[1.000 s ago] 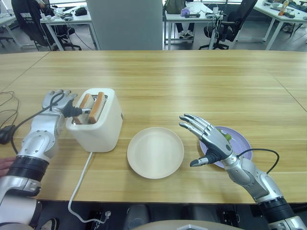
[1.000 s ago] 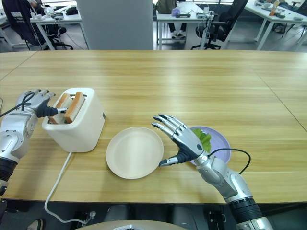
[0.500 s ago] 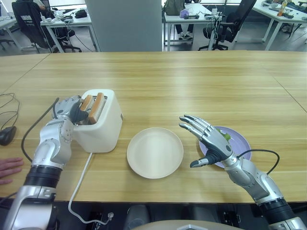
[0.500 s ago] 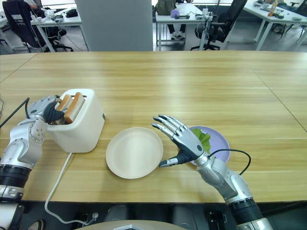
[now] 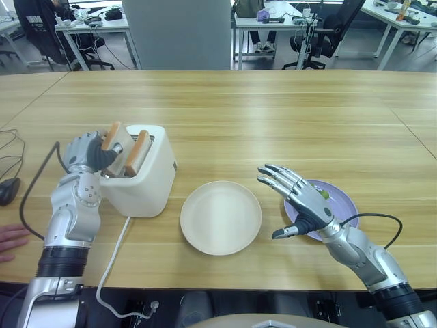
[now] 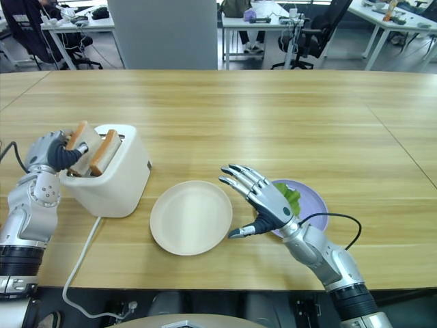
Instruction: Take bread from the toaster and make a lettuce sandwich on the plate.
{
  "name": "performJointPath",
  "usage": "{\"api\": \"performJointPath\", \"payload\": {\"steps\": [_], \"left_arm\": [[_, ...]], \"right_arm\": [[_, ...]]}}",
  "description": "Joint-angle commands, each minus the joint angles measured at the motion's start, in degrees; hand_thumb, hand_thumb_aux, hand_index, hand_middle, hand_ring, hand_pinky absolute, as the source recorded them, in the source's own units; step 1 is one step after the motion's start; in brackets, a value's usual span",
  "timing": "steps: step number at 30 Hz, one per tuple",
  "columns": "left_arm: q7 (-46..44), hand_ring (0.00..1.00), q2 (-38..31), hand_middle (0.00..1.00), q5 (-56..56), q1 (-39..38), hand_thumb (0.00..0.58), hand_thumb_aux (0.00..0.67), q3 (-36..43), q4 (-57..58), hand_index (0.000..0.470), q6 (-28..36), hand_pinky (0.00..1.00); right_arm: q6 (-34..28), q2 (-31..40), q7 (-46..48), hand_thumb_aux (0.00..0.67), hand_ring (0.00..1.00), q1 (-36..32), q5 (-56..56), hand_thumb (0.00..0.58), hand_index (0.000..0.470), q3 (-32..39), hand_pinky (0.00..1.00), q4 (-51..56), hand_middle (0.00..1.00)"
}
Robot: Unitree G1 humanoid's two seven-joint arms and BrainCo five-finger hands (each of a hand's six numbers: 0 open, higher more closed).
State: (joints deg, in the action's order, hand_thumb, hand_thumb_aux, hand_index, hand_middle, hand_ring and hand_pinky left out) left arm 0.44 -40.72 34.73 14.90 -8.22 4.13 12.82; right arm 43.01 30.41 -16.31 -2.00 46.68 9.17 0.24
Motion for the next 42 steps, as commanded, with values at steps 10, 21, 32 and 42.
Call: {"api": "performJointPath", "payload": {"steps": [10, 21, 32, 42], "left_arm": [[-6.29, 1.00, 3.76, 1.00, -9.23, 1.23, 0.580, 0.670, -1.11, -23.99, 0.460, -0.86, 1.00], [-22.85, 1.00, 10.06, 1.00, -15.65, 1.84, 0.580, 0.670, 13.42, -26.60, 0.460, 4.25, 1.00], [-27.64, 1.00, 10.09, 1.00, -11.44, -0.12, 0.580, 0.670, 26.36, -10.95, 0.460, -0.67, 1.00], [-29.60, 1.00, 10.27, 1.00, -7.99, -0.10, 0.498, 0.418, 33.55, 0.86, 0.287, -8.30, 1.00]], "right_arm": [[-16.15, 13.58, 6.55, 0.000, 0.00, -0.19, 3.63, 0.000, 0.000, -3.96, 0.00, 18.23, 0.00], [-19.29, 15.44, 11.85, 0.000, 0.00, -3.07, 4.65, 0.000, 0.000, 3.33, 0.00, 25.39, 0.00], [-20.65, 15.90, 12.20, 0.628, 0.00, -5.01, 6.10, 0.578, 0.431, 8.25, 0.00, 25.95, 0.00], [-20.91, 16.39, 10.26, 0.670, 0.00, -5.60, 5.08, 0.580, 0.460, 8.79, 0.00, 25.38, 0.00]]}}
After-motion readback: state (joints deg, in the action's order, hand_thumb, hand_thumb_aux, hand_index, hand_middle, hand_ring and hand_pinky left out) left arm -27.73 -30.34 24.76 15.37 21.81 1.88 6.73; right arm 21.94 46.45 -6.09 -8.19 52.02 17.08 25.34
